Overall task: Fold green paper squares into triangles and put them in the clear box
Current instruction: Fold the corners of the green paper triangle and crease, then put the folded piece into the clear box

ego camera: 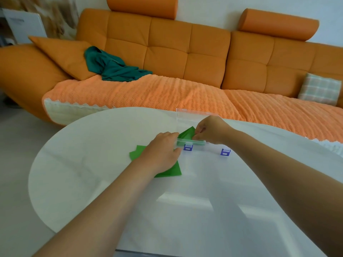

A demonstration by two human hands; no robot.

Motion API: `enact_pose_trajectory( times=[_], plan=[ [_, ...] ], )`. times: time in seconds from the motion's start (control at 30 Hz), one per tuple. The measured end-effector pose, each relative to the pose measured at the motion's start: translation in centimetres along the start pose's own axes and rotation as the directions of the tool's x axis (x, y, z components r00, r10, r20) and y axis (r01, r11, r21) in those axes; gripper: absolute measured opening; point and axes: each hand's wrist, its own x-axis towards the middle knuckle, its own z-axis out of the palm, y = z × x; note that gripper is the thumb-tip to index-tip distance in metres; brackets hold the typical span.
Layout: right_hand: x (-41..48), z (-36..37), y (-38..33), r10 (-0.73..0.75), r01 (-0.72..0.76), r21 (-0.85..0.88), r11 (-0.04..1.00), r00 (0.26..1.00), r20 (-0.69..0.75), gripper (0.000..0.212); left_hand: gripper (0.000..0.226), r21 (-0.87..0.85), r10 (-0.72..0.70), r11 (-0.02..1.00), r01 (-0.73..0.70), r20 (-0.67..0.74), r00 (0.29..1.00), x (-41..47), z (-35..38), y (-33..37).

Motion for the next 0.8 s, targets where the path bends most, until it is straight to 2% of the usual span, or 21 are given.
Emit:
enact_pose_trajectory(
  times=[0.13, 0.27, 0.5, 0.67, 0.8],
  plan=[
    [0.2, 0.5, -0.2, 0.057, -0.062, -0.086, 0.994, 0.996, -0.062, 0.021, 0.044, 0.017, 0.007, 1.000, -0.007, 0.017, 1.000, -0.2, 0.0, -0.1],
    [0.0, 0.6, -0.1, 0.094, -0.102, -0.159, 0.982, 0.994, -0.053, 0.027, 0.050, 0.027, 0.010, 1.000, -0.011, 0.023, 1.000, -0.2, 0.0, -0.1],
    [-1.0, -0.2, -0.3, 0.070, -0.088, -0.176, 0.980, 0.992, -0.109, 0.025, 0.061, -0.017, -0.013, 1.000, 0.013, -0.009, 1.000, -0.4, -0.3, -0.5],
    [-2.8, -0.9, -0.9, -0.011, 0.003, -0.047, 0.999, 0.986, -0.166, 0.017, 0.061, -0.028, -0.023, 0.999, 0.021, -0.067, 0.997, -1.6, -1.5, -1.6],
    [-5.4, -0.2, -3.1, -0.180, 0.197, 0.072, 0.978, 0.964, -0.196, 0.006, 0.050, 0.009, -0.029, 1.000, 0.030, -0.096, 0.995, -3.3, -2.5, -3.2]
  ],
)
